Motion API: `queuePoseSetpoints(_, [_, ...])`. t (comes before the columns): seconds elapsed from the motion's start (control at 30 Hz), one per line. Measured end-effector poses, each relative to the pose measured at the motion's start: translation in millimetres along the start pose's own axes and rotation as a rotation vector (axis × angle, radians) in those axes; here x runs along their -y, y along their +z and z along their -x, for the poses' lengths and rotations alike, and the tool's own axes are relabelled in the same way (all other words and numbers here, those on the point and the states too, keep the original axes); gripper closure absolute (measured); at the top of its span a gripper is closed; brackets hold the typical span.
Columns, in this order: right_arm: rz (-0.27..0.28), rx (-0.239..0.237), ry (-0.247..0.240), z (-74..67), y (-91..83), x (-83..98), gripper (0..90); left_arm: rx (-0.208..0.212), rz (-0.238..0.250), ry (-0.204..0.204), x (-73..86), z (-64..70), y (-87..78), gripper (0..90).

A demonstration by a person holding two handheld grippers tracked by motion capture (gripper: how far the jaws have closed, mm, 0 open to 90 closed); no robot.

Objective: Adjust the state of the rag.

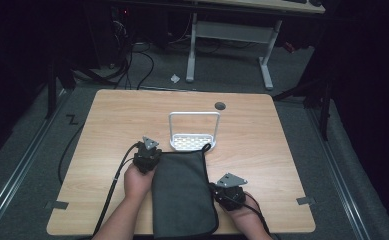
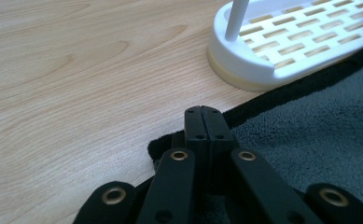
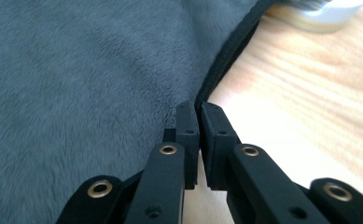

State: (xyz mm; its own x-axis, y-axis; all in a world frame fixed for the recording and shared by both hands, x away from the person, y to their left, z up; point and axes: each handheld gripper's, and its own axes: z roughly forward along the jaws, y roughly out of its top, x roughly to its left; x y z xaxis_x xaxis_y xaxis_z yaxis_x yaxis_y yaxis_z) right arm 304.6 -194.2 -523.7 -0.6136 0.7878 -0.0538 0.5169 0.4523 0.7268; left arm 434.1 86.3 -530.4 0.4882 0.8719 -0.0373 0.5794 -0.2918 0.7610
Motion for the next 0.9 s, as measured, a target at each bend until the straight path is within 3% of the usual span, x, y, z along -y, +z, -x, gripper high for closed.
queuePoseSetpoints(0.07, [-0.005, 0.008, -0.007, -1.0, -2.1, 2.4, 79.7, 0.004, 0.010, -0.018, -1.3, -0.4, -1.4, 89.6])
queuePoseSetpoints(0.13, [0.009, 0.020, -0.005, -0.2, -4.2, 2.6, 75.1, 0.030, 0.040, -0.044, -3.0, -0.6, -7.3, 78.6])
queuePoseSetpoints(0.23, [0.041, 0.039, -0.002, 2.1, -7.5, -1.4, 71.4, 0.077, 0.073, -0.045, -1.3, 0.8, -23.5, 69.6])
queuePoseSetpoints(0.37, [0.089, 0.023, -0.007, 2.4, -4.1, -15.9, 72.6, 0.183, 0.042, -0.057, 15.1, 3.5, -47.9, 64.3])
queuePoseSetpoints(0.5, [0.088, 0.025, -0.012, 5.3, 11.0, -32.3, 76.7, 0.255, 0.008, -0.064, 33.7, 10.2, -61.4, 65.1])
queuePoseSetpoints(0.63, [0.043, 0.041, 0.016, 13.4, 35.1, -46.4, 79.4, 0.250, -0.058, -0.010, 44.3, 14.7, -57.6, 74.5])
queuePoseSetpoints(0.73, [-0.021, 0.048, 0.003, 14.2, 48.7, -44.2, 79.3, 0.258, -0.055, -0.009, 45.8, 15.1, -55.9, 75.0])
queuePoseSetpoints(0.9, [-0.021, 0.039, -0.010, 11.7, 38.9, -32.9, 78.8, 0.304, -0.034, -0.002, 52.5, 22.9, -57.6, 73.7])
